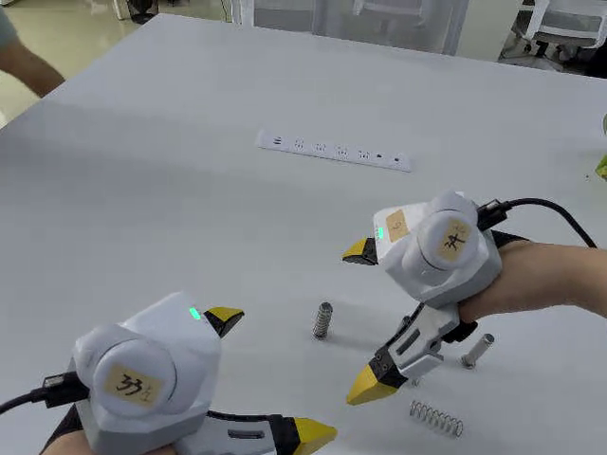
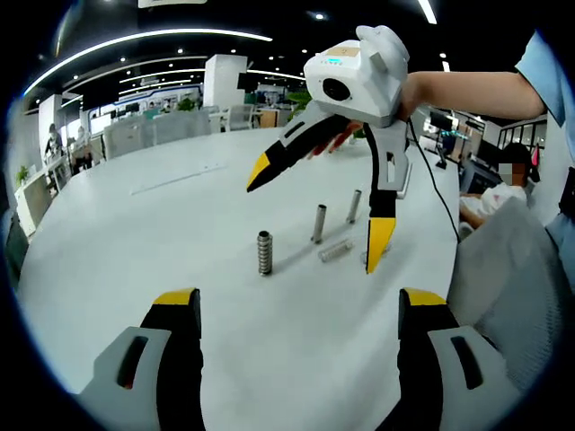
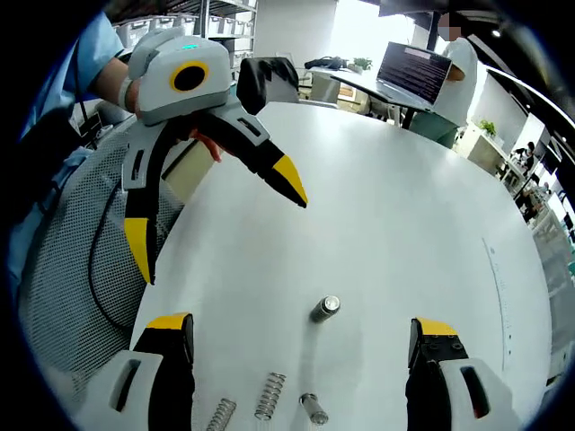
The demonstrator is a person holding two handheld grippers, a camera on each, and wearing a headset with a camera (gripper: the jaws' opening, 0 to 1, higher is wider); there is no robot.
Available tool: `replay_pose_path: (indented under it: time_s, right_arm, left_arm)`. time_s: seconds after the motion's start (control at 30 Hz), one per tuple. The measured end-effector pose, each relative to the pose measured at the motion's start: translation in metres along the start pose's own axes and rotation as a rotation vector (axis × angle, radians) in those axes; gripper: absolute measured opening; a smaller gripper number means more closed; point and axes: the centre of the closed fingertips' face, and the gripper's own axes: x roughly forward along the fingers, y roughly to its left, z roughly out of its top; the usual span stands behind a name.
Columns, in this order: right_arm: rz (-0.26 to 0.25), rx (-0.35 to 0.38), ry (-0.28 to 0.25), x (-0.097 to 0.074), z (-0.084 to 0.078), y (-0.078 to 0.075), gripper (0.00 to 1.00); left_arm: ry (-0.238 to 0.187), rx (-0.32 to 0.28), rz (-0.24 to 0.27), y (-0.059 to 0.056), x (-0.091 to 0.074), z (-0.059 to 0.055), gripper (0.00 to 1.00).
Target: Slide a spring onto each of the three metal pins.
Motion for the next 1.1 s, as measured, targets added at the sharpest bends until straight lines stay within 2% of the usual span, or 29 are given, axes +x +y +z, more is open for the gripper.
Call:
replay_pose_path:
  time_s: [0.2,0.4,0.8,1.1]
  right_arm:
    - [-0.063,0.040,-0.052,-0.020,-0.004,-0.001,0.99]
    - [-0.129,0.097,-0.114,-0.044,-0.008,0.001,0.99]
    - [-0.230,0.194,-0.159,-0.080,-0.036,0.014,0.99]
    - [-0.301,0.273,-0.173,-0.103,-0.062,0.025,0.99]
  left_arm:
    - [-0.017,0.009,-0.007,-0.005,0.002,0.008,0.88]
    - [-0.011,0.030,-0.022,-0.011,0.007,0.012,0.88]
    - [-0.025,0.070,-0.060,-0.018,0.019,0.025,0.85]
    - [-0.006,0.124,-0.101,-0.023,0.026,0.026,0.83]
